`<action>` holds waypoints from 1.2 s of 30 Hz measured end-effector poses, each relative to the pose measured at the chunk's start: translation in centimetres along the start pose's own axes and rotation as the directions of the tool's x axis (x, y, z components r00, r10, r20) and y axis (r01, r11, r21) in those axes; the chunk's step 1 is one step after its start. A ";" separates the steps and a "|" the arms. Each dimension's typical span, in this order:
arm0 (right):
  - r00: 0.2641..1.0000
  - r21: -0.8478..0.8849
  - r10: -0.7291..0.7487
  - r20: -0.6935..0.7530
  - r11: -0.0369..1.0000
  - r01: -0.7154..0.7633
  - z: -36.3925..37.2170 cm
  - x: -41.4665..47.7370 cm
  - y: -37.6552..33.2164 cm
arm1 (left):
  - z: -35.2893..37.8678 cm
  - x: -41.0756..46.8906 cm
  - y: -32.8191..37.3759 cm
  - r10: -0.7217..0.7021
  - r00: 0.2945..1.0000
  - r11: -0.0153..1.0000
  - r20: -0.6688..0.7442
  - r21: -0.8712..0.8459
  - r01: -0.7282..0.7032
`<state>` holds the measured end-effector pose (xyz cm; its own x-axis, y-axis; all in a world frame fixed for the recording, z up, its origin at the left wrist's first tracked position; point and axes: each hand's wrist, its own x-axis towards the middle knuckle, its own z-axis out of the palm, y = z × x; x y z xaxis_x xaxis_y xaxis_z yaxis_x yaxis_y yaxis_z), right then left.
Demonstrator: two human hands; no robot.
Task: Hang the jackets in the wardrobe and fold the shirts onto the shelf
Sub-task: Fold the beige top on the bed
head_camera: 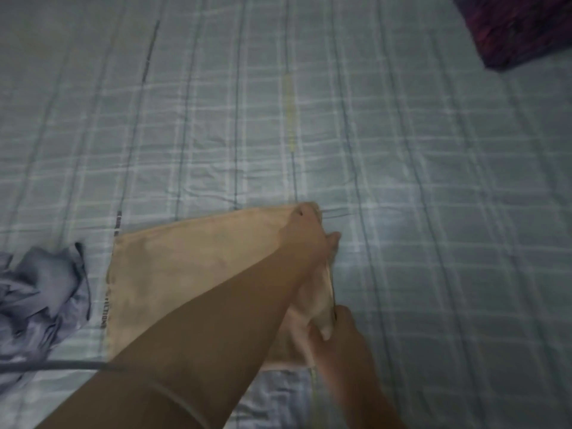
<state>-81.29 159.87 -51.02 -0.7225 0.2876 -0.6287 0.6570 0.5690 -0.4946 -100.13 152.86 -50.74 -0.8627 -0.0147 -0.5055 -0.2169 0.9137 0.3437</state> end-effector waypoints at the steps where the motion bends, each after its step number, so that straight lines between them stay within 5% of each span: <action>1: 1.000 0.031 0.012 -0.002 0.999 -0.012 0.1 0.0 0.1 | 0.0 0.0 0.1 -0.001 1.000 1.000 0.004 0.008 0.001; 8: 0.998 0.133 0.065 0.020 0.989 -0.067 -0.7 -0.2 -0.8 | -1.2 0.1 -0.4 -0.005 0.999 0.998 -0.041 -0.066 0.003; 11: 0.996 0.236 0.077 0.040 0.968 -0.084 -1.0 -0.2 -1.3 | -1.5 0.7 -1.2 0.130 0.991 0.988 0.000 -0.081 -0.130; 18: 0.996 0.439 -0.041 -0.085 0.895 0.074 0.0 -3.4 -4.3 | -3.2 -0.5 -4.6 0.104 0.989 0.909 -0.107 -0.393 -0.138; 23: 0.984 0.375 -0.125 -0.126 0.912 0.164 2.1 -6.9 -8.5 | -6.5 -1.8 -8.1 0.024 0.992 0.778 -0.125 -0.621 -0.097; 36: 0.957 -0.034 -0.281 0.075 0.958 0.284 14.8 -15.8 -20.0 | -19.5 -4.4 -26.9 0.152 0.987 0.778 -0.044 -0.610 -0.147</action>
<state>-79.83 132.56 -40.06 -0.8596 0.0570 -0.5078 0.4168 0.6531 -0.6322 -99.35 120.41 -42.36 -0.9047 0.1067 -0.4125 -0.3212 0.4654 0.8248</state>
